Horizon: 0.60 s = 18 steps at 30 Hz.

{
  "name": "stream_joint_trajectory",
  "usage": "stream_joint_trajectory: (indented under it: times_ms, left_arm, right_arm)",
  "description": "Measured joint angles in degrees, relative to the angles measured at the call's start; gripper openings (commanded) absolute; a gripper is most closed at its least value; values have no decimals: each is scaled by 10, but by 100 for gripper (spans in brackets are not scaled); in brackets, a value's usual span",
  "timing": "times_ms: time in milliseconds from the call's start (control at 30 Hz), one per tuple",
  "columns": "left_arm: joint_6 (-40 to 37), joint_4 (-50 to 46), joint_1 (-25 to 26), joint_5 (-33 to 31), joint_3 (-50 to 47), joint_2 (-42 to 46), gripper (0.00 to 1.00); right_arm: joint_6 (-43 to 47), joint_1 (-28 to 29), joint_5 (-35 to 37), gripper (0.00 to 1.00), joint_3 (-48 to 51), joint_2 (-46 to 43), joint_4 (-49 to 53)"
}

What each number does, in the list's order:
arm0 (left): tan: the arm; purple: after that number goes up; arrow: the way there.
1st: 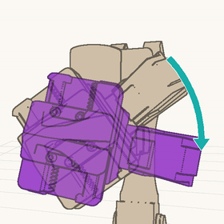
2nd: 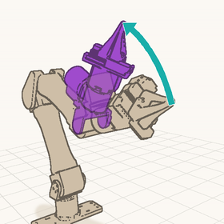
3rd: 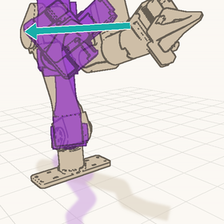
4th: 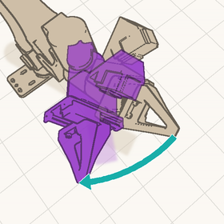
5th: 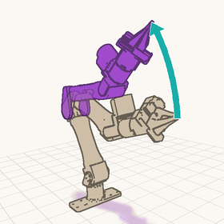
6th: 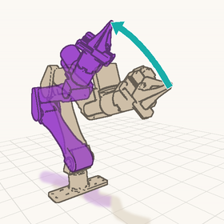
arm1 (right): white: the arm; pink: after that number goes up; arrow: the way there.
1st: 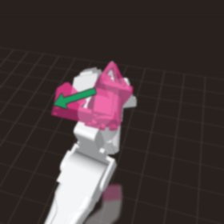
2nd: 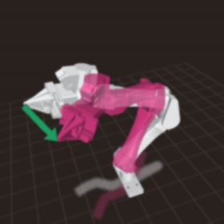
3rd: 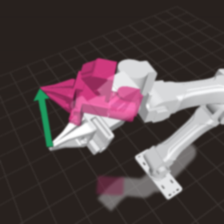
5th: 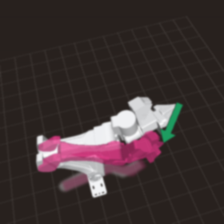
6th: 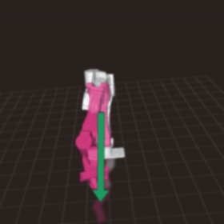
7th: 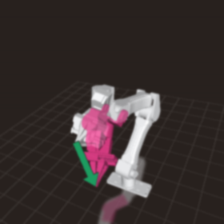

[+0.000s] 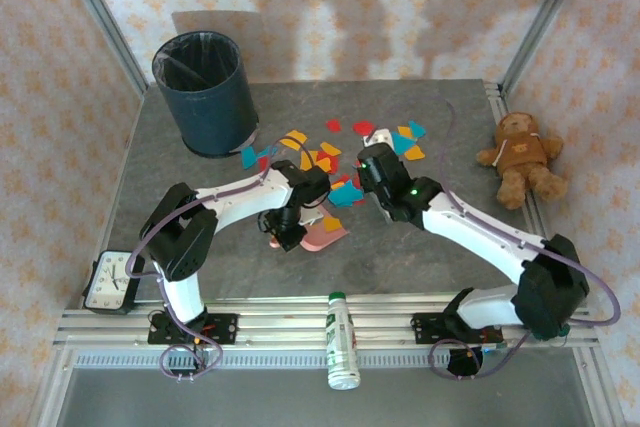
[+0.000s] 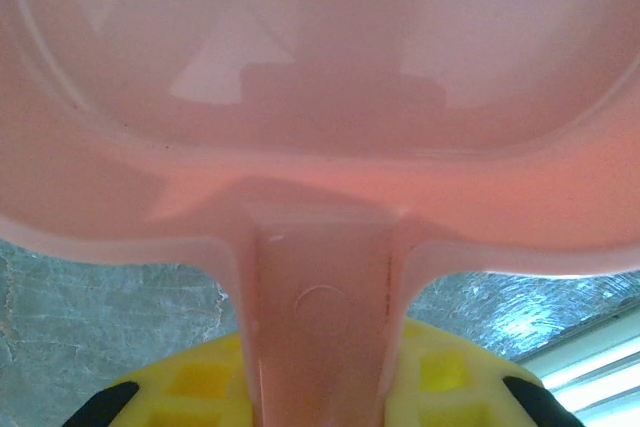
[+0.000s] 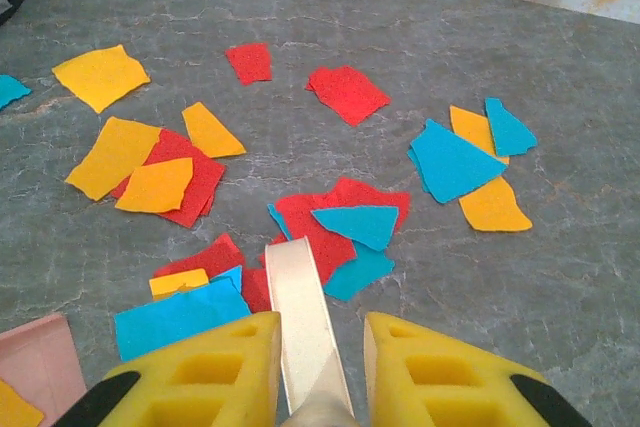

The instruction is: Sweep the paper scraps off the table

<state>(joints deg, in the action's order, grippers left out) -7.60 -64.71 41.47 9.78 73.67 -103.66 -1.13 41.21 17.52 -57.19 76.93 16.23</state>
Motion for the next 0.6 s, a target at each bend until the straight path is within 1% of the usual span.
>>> stream_joint_trajectory:
  times_ms: [167,600]
  left_arm:
    - [0,0,0,0,17,-12,0]
    - [0,0,0,0,41,-41,0]
  right_arm:
    - [14,0,-31,0,-19,24,1]
    - [36,0,-125,0,-31,31,28]
